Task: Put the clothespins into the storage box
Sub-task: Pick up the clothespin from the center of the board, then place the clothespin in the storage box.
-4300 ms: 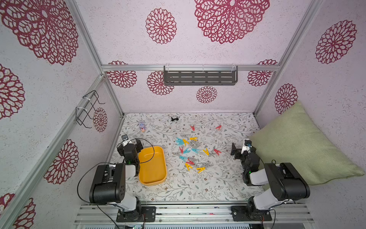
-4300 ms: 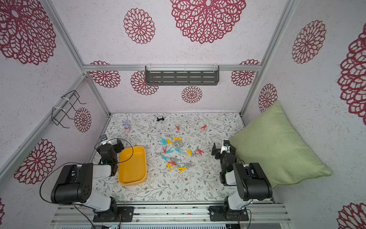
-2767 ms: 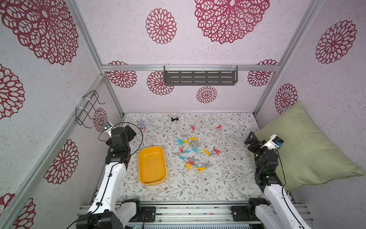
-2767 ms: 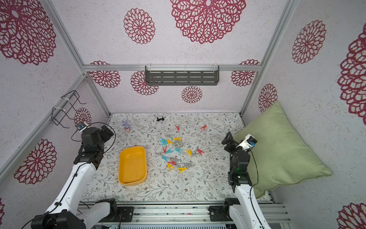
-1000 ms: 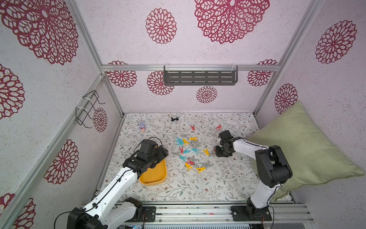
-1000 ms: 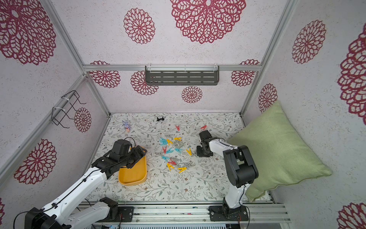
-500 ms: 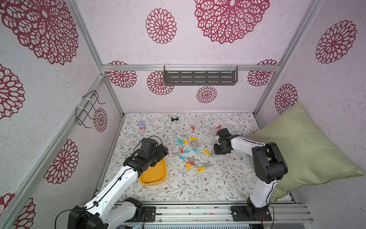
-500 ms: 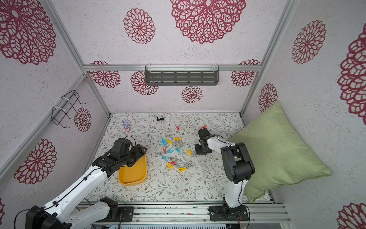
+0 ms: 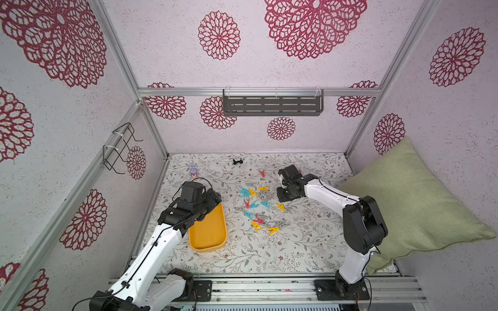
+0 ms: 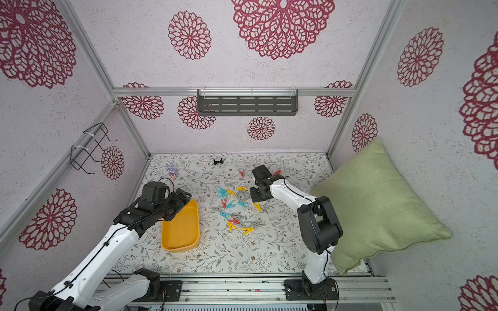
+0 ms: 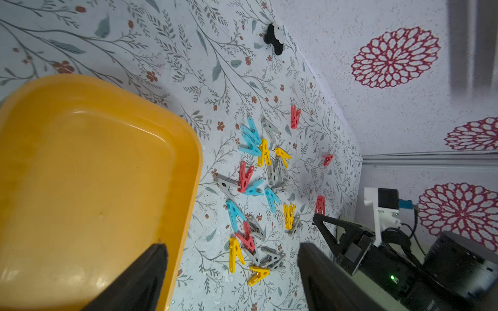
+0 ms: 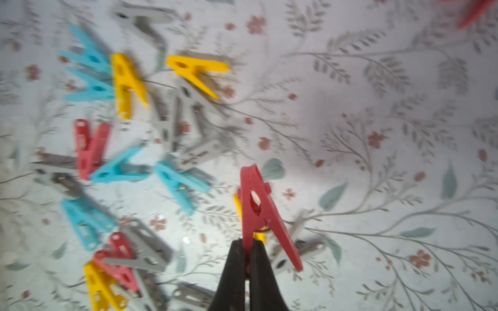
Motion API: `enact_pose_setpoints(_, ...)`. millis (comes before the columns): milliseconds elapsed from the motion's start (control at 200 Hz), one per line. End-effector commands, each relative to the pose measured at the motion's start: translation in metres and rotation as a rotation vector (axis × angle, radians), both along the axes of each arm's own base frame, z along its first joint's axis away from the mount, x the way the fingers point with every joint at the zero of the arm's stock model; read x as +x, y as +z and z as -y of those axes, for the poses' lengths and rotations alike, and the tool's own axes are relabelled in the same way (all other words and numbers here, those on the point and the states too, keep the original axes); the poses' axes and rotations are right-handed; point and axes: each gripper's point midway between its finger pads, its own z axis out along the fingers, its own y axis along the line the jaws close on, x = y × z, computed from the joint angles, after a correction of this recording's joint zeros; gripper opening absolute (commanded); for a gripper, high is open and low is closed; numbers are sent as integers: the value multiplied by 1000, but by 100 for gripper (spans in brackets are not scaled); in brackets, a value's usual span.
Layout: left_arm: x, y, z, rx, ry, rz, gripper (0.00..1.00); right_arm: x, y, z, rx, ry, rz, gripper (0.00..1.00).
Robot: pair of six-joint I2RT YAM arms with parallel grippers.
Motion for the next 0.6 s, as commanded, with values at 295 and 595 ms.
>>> enact_pose_setpoints(295,-67,-6,-63,61,186,-126,85,-102,59,-198,151,494,14,0)
enact_pose_setpoints(595,-129,-12,-99,82,380,-169,87,-179,22,-290,175,736,-99,0)
